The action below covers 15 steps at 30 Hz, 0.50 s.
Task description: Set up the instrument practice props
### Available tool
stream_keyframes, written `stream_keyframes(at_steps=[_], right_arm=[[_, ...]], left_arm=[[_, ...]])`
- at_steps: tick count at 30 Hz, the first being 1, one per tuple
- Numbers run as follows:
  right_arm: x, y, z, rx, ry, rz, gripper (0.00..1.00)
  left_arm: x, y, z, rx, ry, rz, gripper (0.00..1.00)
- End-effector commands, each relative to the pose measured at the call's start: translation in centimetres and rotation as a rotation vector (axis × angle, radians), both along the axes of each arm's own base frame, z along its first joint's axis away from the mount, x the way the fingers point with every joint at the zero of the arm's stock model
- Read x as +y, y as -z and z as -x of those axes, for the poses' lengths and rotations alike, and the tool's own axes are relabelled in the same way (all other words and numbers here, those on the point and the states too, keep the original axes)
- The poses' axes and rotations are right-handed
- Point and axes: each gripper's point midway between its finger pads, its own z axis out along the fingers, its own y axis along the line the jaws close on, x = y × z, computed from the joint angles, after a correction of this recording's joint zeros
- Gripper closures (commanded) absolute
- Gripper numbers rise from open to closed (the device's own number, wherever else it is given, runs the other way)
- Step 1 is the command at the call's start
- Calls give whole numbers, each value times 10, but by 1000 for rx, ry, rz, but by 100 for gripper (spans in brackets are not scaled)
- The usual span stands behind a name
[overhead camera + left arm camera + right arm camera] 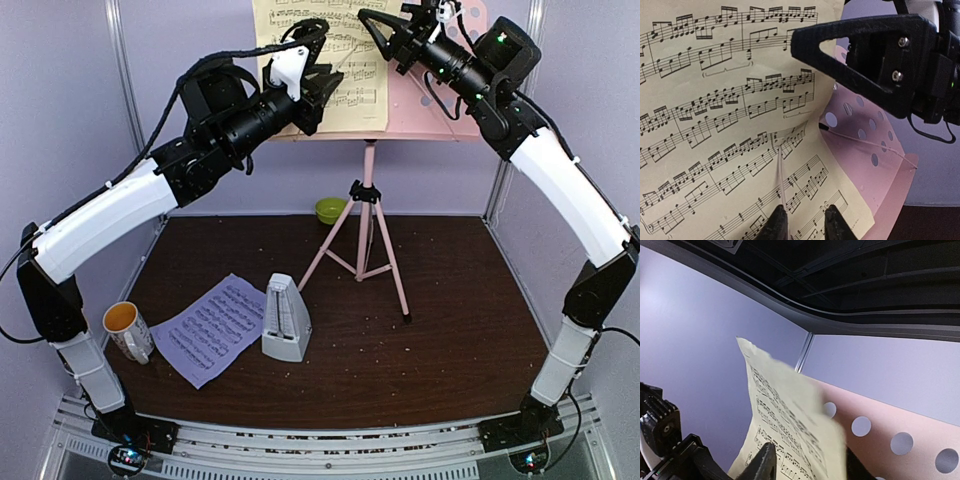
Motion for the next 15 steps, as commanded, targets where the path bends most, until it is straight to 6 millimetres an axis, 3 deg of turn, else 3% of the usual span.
stream_keyframes(at_steps=[1,5,8,15], right_arm=[[-13,-16,0,-20,37,-61,56],[-18,-21,-1,-15,58,-87,40],[-24,-25,0,-8,76,-103,27],[-44,-32,7,39,129,-129,9]], left_arm=[[4,-18,11,-59,22,60,66],[9,-21,15,-65,24,65,50],[13,-24,20,-65,28,72,45],[35,-31,26,-2,0,93,37]])
